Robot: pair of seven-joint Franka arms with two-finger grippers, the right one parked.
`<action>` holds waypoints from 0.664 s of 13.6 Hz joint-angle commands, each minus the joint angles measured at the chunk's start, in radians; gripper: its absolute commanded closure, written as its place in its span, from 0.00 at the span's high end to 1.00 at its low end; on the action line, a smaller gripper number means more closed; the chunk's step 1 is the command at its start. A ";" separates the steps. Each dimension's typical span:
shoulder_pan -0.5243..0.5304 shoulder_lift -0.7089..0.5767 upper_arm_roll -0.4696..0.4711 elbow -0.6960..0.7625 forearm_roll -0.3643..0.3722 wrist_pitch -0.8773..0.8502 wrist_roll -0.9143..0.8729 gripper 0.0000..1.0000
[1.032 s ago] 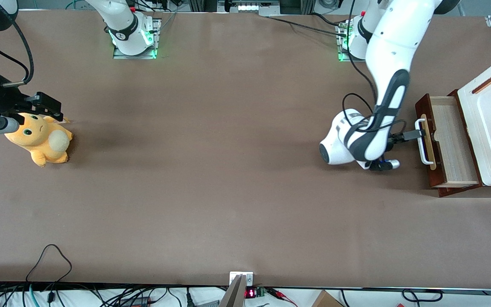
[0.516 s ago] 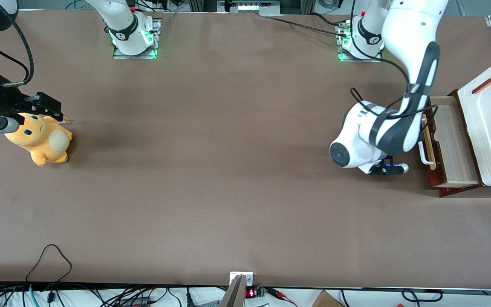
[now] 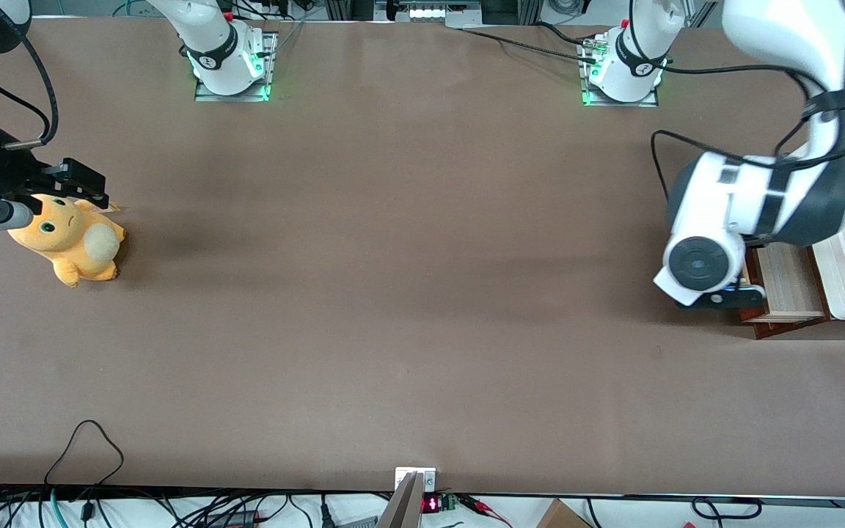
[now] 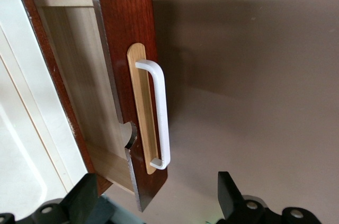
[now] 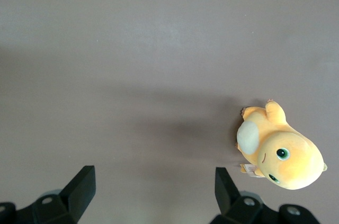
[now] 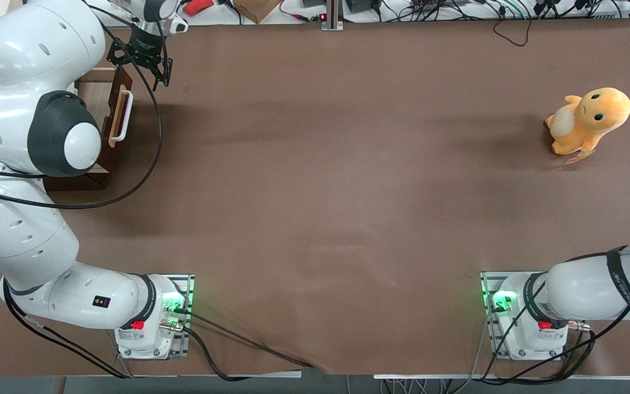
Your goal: Open lower drawer with left arm only
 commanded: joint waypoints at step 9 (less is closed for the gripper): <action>0.153 -0.183 -0.001 0.050 -0.356 0.077 0.089 1.00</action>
